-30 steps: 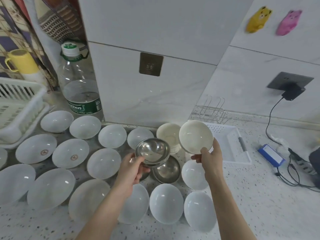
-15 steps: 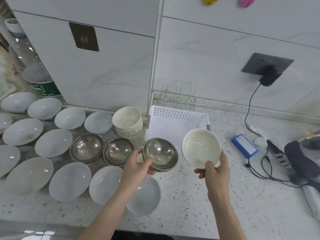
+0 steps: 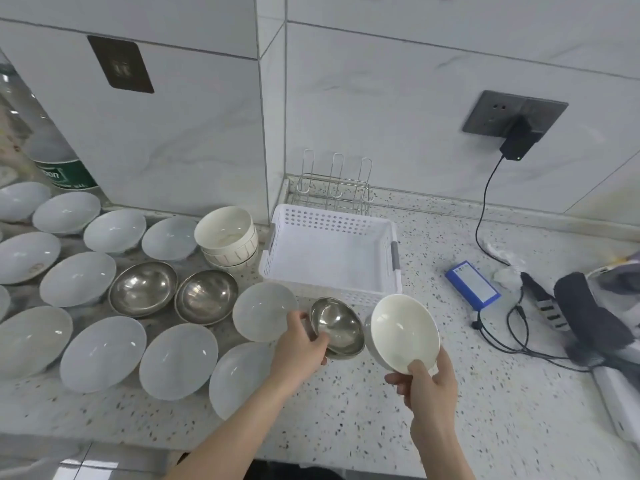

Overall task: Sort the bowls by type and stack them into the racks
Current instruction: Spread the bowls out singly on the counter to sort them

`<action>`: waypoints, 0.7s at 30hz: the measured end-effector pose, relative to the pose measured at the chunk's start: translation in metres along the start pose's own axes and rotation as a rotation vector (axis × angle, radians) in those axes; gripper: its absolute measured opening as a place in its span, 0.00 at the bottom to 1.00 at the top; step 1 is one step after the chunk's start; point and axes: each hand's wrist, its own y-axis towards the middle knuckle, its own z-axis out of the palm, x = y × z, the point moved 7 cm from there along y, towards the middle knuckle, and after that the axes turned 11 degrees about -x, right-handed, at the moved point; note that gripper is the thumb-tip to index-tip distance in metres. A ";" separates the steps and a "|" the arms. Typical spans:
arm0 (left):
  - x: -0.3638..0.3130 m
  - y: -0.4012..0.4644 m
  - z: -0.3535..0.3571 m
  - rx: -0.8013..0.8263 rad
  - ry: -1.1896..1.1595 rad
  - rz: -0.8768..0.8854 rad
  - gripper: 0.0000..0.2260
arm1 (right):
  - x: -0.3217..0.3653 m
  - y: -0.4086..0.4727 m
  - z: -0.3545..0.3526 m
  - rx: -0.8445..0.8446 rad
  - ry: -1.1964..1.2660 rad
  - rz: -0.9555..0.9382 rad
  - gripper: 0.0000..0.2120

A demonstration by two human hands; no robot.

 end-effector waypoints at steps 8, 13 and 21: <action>0.010 0.003 0.006 -0.057 -0.025 -0.036 0.18 | -0.020 0.004 -0.005 0.031 -0.024 0.076 0.27; 0.015 0.006 0.013 -0.071 0.007 -0.031 0.19 | -0.034 0.008 -0.009 0.038 -0.029 0.144 0.27; 0.016 0.008 0.010 -0.047 0.059 -0.033 0.27 | -0.044 0.008 -0.003 0.046 -0.107 0.169 0.27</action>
